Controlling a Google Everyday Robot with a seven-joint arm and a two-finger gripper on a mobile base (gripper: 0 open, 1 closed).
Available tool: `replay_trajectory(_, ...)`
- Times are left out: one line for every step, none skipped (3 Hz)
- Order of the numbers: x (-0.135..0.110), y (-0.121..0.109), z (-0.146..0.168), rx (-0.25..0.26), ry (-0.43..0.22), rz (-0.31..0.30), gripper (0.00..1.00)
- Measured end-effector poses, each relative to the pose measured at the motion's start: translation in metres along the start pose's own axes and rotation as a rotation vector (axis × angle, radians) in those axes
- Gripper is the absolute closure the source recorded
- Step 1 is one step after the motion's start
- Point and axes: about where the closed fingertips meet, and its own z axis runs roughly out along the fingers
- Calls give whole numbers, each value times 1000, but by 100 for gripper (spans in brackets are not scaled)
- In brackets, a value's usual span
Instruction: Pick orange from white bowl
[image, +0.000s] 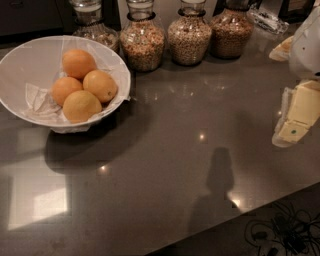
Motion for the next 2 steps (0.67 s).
replay_trajectory(0, 0, 0, 0, 0, 0, 0)
replay_trajectory(-3, 0, 0, 9, -19, 5, 0)
